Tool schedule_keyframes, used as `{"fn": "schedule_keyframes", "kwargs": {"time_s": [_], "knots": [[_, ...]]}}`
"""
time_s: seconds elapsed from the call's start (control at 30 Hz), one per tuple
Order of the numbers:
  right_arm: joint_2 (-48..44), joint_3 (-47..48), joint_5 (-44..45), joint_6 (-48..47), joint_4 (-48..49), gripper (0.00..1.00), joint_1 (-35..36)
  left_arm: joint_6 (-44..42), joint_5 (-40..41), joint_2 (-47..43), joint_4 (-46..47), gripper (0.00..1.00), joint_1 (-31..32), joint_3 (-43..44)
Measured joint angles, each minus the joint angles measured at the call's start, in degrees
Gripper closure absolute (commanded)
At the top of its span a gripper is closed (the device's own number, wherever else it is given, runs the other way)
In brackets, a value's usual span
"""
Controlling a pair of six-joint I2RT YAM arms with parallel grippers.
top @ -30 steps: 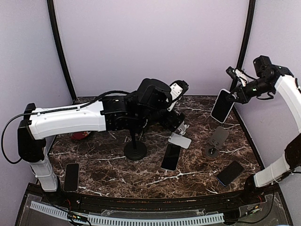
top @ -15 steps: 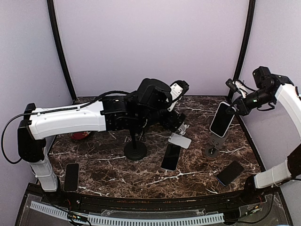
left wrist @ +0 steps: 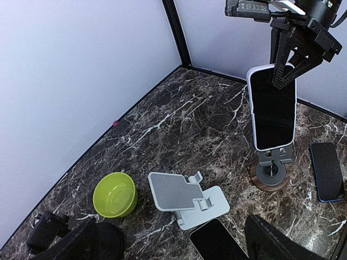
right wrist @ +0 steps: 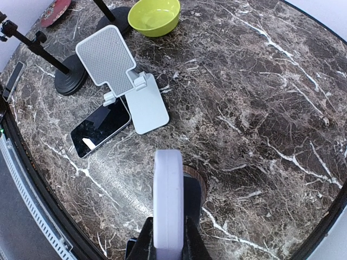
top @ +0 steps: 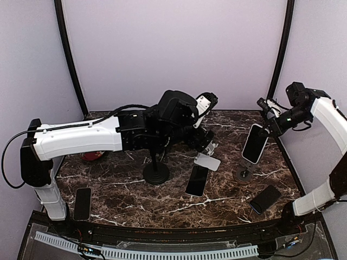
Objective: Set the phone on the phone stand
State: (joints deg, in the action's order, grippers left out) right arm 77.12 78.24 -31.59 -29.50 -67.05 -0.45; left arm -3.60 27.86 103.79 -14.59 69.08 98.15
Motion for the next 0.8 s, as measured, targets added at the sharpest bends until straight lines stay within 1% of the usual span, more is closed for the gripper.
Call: {"fn": "schedule_keyframes", "kwargs": {"time_s": [0.5, 0.8], "knots": [[0.2, -5.3, 0.1, 2.6, 4.0, 1.00, 0.0, 0.0, 0.0, 0.0, 0.0, 0.06, 0.0, -0.1], [0.2, -6.3, -0.3, 2.8, 4.6, 1.00, 0.0, 0.0, 0.0, 0.1, 0.1, 0.05, 0.0, -0.1]]}}
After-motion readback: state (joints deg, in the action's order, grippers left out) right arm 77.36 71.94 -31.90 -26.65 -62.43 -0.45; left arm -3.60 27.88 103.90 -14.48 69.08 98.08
